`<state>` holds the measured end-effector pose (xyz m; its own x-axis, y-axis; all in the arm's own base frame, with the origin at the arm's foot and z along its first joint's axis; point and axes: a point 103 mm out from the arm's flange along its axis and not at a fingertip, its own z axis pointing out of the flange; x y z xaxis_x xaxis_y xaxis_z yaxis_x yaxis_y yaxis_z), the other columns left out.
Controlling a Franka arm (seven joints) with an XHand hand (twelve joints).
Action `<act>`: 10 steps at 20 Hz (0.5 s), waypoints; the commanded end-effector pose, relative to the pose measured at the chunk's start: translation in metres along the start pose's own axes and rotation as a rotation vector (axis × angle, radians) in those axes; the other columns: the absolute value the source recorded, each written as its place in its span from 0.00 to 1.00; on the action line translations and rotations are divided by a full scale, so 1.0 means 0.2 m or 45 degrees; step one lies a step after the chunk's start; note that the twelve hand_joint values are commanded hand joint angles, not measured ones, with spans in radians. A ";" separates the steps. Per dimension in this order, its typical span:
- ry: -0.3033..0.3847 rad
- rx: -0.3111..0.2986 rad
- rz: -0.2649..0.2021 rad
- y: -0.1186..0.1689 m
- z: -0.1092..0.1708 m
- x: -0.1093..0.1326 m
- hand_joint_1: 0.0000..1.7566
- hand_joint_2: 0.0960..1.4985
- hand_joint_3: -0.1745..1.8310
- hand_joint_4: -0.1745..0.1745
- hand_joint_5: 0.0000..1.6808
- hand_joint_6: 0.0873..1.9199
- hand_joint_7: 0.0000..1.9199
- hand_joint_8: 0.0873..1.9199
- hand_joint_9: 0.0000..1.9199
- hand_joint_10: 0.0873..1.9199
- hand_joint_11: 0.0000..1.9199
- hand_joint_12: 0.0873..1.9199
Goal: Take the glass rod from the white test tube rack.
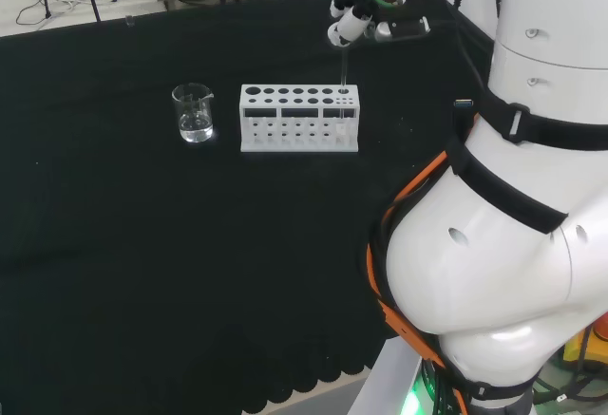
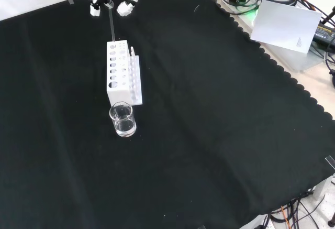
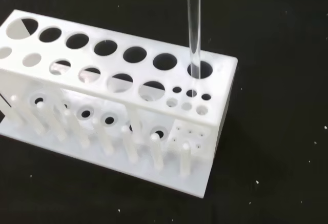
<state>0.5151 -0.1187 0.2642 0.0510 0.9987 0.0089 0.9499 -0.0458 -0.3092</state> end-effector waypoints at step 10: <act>0.012 0.010 -0.010 0.00 0.03 -0.02 0.45 0.54 0.43 0.00 0.22 0.33 0.52 0.44 0.63 0.43 0.30 0.70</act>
<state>0.5138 -0.1225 0.2589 0.0508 0.9985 0.0204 0.9491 -0.0419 -0.3122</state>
